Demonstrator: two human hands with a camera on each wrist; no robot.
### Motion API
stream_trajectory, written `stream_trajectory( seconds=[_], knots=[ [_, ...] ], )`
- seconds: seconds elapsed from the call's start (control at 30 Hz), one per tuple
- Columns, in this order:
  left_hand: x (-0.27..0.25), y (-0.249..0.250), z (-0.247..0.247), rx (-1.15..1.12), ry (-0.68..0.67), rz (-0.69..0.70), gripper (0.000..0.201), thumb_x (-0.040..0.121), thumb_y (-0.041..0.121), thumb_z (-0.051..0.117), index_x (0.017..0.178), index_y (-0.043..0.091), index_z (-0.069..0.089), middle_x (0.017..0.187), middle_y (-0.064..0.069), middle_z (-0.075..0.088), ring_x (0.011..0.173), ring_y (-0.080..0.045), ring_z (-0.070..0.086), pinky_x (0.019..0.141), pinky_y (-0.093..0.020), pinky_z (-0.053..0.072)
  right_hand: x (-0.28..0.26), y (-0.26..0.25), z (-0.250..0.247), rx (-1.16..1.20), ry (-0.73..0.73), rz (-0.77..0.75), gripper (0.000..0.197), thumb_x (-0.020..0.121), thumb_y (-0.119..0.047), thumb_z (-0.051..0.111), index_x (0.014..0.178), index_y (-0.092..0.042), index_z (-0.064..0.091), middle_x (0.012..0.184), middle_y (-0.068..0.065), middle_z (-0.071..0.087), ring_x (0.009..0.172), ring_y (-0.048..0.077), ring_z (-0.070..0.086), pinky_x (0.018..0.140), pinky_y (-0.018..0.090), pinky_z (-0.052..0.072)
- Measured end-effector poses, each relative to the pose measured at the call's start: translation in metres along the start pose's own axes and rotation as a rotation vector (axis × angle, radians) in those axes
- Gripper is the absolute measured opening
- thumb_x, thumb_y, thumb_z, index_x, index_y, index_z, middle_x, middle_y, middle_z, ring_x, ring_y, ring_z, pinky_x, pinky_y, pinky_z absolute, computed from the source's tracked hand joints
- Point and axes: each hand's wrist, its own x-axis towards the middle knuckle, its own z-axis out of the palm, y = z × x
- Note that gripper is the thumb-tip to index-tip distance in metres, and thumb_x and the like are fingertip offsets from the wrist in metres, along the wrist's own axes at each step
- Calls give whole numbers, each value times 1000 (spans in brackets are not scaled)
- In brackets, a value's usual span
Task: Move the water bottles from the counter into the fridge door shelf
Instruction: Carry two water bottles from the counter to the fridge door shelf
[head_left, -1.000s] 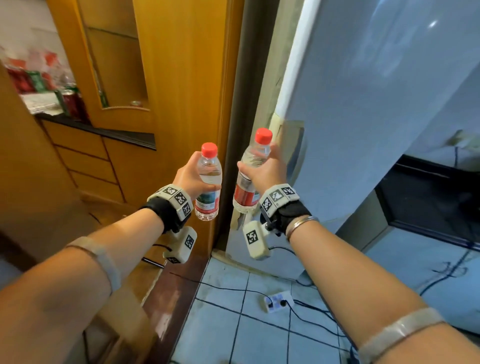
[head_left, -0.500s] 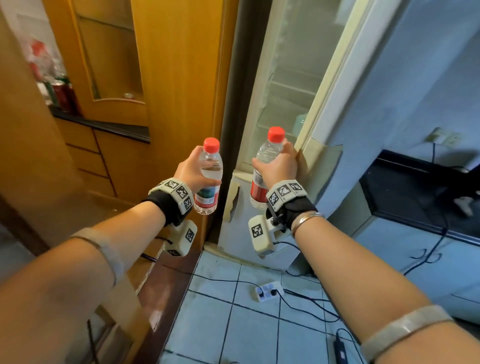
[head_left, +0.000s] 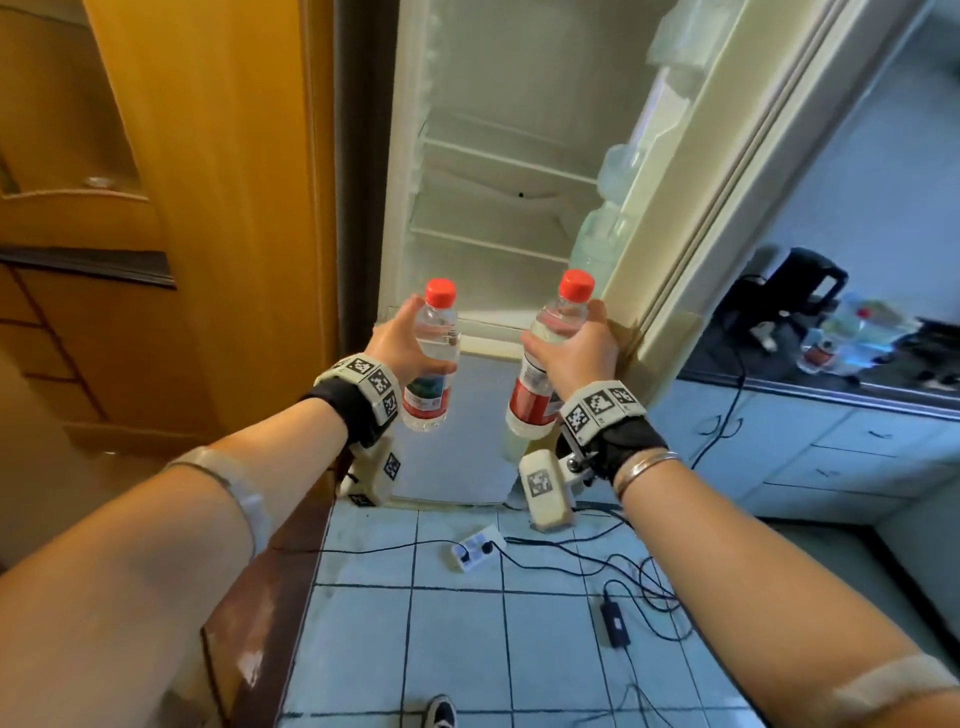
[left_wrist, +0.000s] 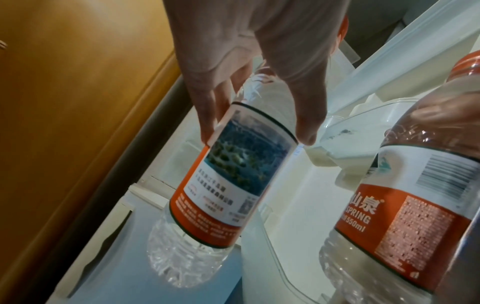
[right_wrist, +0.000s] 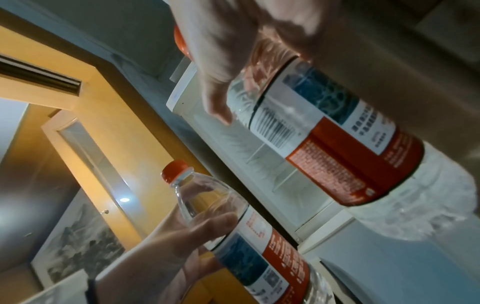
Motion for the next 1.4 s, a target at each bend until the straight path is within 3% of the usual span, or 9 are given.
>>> stream_trajectory(
  seconds=[0.23, 0.4, 0.73, 0.83, 0.93, 1.03, 1.17, 1.27, 1.4],
  knots=[
    [29, 22, 40, 0, -70, 53, 87, 64, 14, 82, 136, 20, 32, 128, -10, 57, 118, -31, 54, 99, -50, 45, 22, 28, -20, 3, 41, 52, 46, 69, -21, 79, 105, -13, 51, 91, 0, 64, 81, 16, 59, 76, 21, 41],
    [66, 37, 70, 4, -110, 98, 80, 63, 14, 82, 129, 20, 37, 123, -9, 59, 111, -29, 58, 94, -43, 48, 49, 57, -26, 40, 71, 98, 47, 64, -20, 81, 99, -26, 50, 99, 0, 67, 89, 16, 62, 88, 31, 49],
    [163, 85, 143, 11, -164, 189, 78, 64, 16, 82, 128, 19, 39, 115, -4, 58, 100, -20, 53, 90, -33, 44, 120, 104, -52, 15, 89, 191, 54, 66, -20, 82, 113, -17, 55, 99, 2, 63, 93, 22, 61, 83, 26, 45],
    [187, 97, 167, -37, -181, 196, 76, 63, 15, 83, 127, 19, 40, 113, -4, 59, 99, -20, 55, 88, -33, 45, 137, 110, -64, -27, 31, 225, 33, 72, -20, 79, 96, -15, 58, 91, 6, 63, 80, 18, 55, 72, 19, 39],
    [210, 101, 188, -91, -204, 173, 77, 62, 15, 83, 126, 20, 41, 114, -4, 60, 102, -21, 57, 87, -31, 45, 153, 120, -68, -39, 56, 251, 30, 70, -19, 81, 78, -19, 51, 86, 6, 64, 76, 18, 56, 72, 22, 40],
    [235, 102, 208, -123, -241, 167, 81, 59, 19, 85, 126, 25, 40, 117, -6, 62, 106, -26, 60, 89, -40, 52, 174, 140, -63, -32, 114, 279, 30, 66, -17, 83, 67, -21, 53, 83, 5, 65, 77, 21, 62, 75, 30, 49],
    [266, 101, 232, -200, -270, 132, 91, 59, 17, 84, 134, 23, 33, 122, -9, 59, 110, -26, 58, 95, -44, 49, 202, 172, -52, -65, 177, 387, 43, 61, -28, 85, 92, -11, 61, 97, 6, 66, 90, 22, 63, 85, 35, 50],
    [284, 99, 245, -266, -310, 120, 78, 58, 16, 84, 123, 20, 40, 117, -7, 61, 107, -25, 60, 95, -47, 50, 219, 188, -44, -77, 233, 438, 62, 58, -31, 86, 109, -13, 55, 112, 6, 61, 105, 23, 58, 97, 40, 46],
    [301, 93, 263, -336, -320, 91, 73, 50, 22, 82, 112, 19, 43, 108, -8, 62, 101, -24, 62, 90, -47, 53, 231, 201, -37, -129, 284, 461, 64, 56, -28, 86, 109, -14, 54, 111, 8, 60, 107, 26, 57, 98, 43, 45]
  ],
)
